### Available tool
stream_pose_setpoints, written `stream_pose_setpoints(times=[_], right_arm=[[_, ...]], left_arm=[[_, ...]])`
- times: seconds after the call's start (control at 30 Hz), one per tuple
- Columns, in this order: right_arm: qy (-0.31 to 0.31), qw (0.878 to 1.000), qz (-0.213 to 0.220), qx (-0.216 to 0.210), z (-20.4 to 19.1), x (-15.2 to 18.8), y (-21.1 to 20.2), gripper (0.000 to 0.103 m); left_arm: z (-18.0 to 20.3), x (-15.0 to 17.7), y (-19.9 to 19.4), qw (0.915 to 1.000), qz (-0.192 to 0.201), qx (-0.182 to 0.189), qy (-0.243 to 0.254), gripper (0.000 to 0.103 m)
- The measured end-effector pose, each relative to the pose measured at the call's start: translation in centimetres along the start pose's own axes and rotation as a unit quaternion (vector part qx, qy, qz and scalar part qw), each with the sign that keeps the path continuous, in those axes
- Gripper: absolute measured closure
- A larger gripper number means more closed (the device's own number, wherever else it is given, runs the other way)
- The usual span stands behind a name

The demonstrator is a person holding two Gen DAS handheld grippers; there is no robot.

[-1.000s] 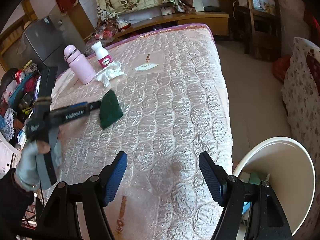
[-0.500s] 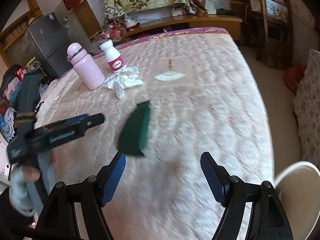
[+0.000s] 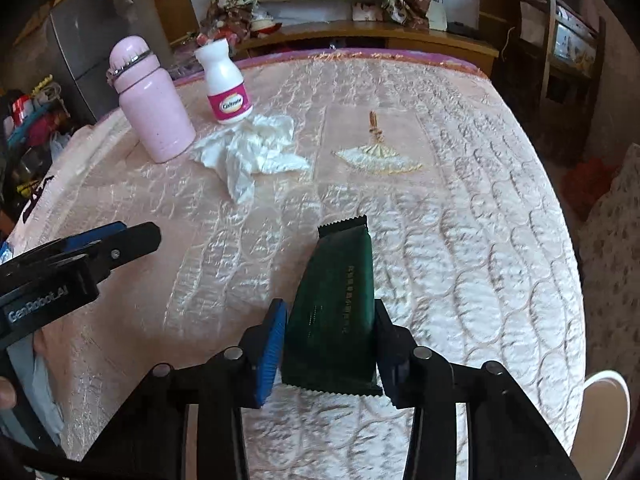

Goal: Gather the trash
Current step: 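Grasp the dark green packet with the right tool while the left tool grasps the crumpled tissue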

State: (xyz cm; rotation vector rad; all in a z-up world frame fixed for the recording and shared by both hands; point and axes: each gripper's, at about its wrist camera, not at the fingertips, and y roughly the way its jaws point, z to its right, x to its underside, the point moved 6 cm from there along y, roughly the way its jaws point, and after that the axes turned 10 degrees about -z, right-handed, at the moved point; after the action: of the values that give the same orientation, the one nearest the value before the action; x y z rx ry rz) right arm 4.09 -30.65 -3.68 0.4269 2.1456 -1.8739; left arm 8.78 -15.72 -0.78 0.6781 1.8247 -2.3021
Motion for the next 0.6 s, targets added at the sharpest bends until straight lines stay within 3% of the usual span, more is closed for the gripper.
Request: stream_pose_setpoints(times=[0.27,0.6], right_arm=[[0.031,0.999,0.030,-0.022,3.2,-2.6,-0.6,0.066],[0.027,0.998,0.052,-0.023,4.2,-5.3,-0.5,0.066]], left_arm=[[0.9,-3.1,1.5,0.9992,0.016,0.017,-0.032,0.043],[2.0,-6.7,4.4,0.9985,0.025,-0.014,-0.046,0.043]])
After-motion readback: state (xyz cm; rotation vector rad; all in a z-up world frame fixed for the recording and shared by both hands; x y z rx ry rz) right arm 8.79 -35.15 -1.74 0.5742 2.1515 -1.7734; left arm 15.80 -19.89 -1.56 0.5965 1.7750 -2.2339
